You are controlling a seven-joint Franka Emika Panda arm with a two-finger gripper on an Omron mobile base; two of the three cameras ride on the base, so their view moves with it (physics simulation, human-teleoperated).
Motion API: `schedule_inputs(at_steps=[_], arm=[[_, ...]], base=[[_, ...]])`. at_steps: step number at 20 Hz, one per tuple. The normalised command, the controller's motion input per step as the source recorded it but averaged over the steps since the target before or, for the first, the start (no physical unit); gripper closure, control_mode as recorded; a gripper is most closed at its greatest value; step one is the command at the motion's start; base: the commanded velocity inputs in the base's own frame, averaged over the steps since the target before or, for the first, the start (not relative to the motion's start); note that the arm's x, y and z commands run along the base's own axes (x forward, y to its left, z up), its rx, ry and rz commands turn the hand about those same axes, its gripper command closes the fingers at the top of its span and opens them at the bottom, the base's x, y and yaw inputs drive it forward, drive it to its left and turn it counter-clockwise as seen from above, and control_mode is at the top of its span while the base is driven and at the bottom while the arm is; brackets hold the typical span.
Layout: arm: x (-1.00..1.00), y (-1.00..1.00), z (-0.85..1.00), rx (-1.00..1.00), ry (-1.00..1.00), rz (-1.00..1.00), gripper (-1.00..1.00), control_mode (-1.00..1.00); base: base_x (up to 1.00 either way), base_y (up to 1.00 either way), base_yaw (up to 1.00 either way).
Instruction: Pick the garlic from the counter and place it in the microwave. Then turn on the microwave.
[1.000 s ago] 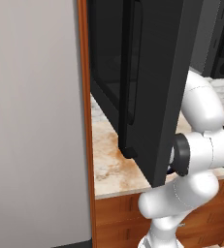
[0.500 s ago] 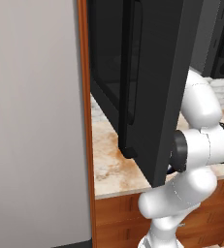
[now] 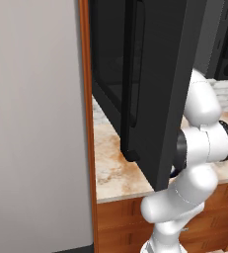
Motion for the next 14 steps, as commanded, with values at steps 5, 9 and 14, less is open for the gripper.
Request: schedule_inputs(at_steps=[5, 9, 14], arm=[[0.04, 0.0, -0.07, -0.02, 0.05, 0.01, 1.0, -1.0], [0.0, 0.0, -0.15, -0.03, 0.07, 0.01, 1.0, -1.0], [0.02, 0.0, -0.12, -0.01, 0.04, 0.01, 1.0, -1.0]], base=[[0.0, 0.0, 0.0], [0.0, 0.0, 0.0], [0.0, 0.0, 0.0]])
